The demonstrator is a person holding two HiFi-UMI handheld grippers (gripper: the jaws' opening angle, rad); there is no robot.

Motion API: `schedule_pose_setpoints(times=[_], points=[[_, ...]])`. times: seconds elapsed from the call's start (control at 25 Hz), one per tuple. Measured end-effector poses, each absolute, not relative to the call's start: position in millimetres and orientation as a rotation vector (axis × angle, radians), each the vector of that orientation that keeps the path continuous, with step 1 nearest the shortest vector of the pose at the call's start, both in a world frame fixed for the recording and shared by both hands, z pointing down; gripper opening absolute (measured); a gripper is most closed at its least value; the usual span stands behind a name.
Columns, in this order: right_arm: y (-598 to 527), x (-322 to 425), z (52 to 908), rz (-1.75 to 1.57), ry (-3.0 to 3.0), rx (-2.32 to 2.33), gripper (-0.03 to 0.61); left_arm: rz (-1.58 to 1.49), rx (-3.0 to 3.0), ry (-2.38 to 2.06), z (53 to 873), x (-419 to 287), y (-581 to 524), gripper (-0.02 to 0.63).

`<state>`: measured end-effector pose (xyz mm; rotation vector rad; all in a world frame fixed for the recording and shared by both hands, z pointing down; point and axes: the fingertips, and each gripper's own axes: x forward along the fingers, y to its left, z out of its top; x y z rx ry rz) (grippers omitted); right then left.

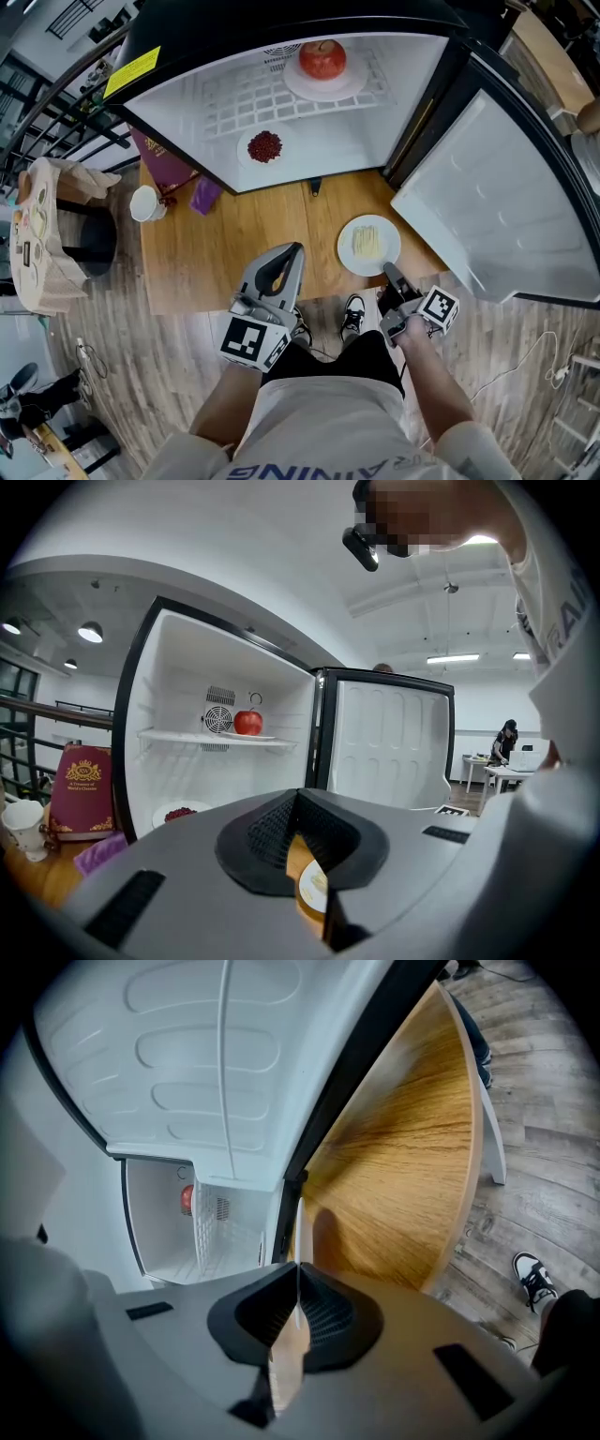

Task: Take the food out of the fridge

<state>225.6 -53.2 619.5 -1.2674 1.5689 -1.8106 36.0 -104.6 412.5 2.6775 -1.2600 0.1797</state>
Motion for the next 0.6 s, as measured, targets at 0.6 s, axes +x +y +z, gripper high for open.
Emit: schedule_pose_setpoints(times=[0.6], points=[[-57, 212, 637, -1.821, 1.713, -1.46, 0.079, 0.195, 2.653, -1.26, 420, 27, -102, 0.009]])
